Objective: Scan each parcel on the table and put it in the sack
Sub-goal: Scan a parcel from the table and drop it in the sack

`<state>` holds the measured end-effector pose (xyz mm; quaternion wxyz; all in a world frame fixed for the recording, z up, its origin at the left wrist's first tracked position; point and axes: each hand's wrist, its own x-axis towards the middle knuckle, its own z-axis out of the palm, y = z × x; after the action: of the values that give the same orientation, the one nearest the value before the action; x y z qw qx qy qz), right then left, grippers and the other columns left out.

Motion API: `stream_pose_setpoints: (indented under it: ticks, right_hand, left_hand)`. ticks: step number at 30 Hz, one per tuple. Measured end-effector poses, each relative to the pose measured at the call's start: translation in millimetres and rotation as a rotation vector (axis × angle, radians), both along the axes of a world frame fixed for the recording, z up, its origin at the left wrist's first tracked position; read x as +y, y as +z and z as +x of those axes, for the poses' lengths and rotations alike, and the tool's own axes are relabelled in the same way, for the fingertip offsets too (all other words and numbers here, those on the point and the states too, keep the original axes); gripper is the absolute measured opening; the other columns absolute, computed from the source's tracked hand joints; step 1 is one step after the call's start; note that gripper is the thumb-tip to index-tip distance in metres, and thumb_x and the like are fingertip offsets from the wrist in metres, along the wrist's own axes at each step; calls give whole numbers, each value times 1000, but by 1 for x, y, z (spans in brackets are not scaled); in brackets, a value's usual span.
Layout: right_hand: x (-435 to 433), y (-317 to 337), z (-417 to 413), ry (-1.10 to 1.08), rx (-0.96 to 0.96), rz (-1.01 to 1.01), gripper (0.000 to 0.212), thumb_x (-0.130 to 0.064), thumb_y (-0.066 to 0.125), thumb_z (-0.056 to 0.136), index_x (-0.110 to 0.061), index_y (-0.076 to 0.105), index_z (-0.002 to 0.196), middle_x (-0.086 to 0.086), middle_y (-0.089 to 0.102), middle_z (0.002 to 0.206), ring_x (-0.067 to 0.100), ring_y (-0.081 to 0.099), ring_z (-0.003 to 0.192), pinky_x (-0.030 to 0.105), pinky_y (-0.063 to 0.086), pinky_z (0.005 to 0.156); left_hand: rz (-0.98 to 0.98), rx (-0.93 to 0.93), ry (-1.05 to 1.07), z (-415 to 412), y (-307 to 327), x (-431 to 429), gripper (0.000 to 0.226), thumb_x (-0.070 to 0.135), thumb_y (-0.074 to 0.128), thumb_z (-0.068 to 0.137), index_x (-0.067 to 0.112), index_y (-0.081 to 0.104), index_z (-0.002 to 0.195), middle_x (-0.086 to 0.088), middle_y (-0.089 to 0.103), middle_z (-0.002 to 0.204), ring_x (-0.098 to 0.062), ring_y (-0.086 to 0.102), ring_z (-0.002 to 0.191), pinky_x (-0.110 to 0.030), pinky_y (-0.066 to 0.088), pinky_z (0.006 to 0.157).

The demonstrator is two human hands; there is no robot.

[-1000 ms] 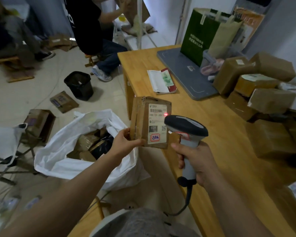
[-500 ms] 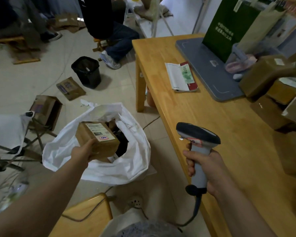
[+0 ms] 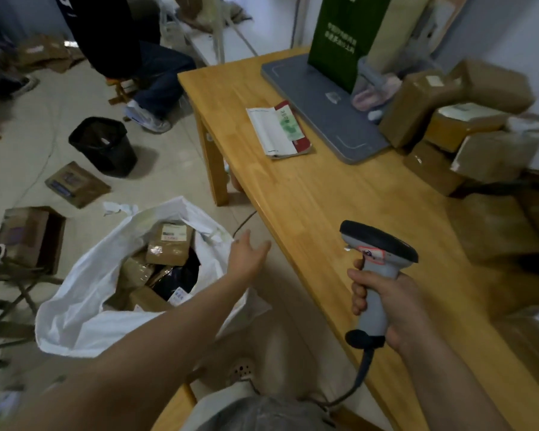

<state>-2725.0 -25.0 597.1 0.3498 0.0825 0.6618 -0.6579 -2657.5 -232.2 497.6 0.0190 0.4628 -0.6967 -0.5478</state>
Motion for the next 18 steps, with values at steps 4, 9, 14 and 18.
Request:
stream_pose_setpoints:
  ticks: [4, 9, 14, 18]
  right_hand:
    - [56, 5, -7, -203, 12, -19, 14, 5, 65, 80, -8, 61, 81, 6, 48, 51, 15, 42, 37, 25, 37, 39]
    - [136, 14, -4, -463, 47, -15, 16, 4, 69, 78, -6, 56, 76, 6, 49, 52, 16, 44, 40, 24, 39, 43]
    - [210, 15, 6, -691, 26, -33, 15, 6, 66, 79, -6, 57, 76, 7, 49, 52, 15, 45, 40, 23, 39, 43]
    - [253, 11, 16, -774, 43, -14, 12, 6, 64, 81, -5, 59, 80, 9, 48, 54, 20, 46, 45, 29, 40, 46]
  left_hand:
    - [-187, 66, -384, -62, 31, 78, 65, 39, 53, 96, 19, 26, 151, -8, 30, 152, -29, 43, 130, -39, 37, 106]
    - [-324, 160, -777, -114, 52, 181, 65, 32, 57, 94, 20, 28, 151, -7, 32, 151, -29, 46, 126, -38, 41, 100]
    - [-441, 215, -1144, -157, 61, 277, 67, 29, 65, 90, 13, 35, 147, -10, 38, 148, -25, 41, 132, -33, 37, 105]
    - [-483, 260, -1355, -191, 52, 348, 65, 26, 70, 84, 12, 43, 142, -11, 46, 141, -28, 45, 129, -37, 40, 104]
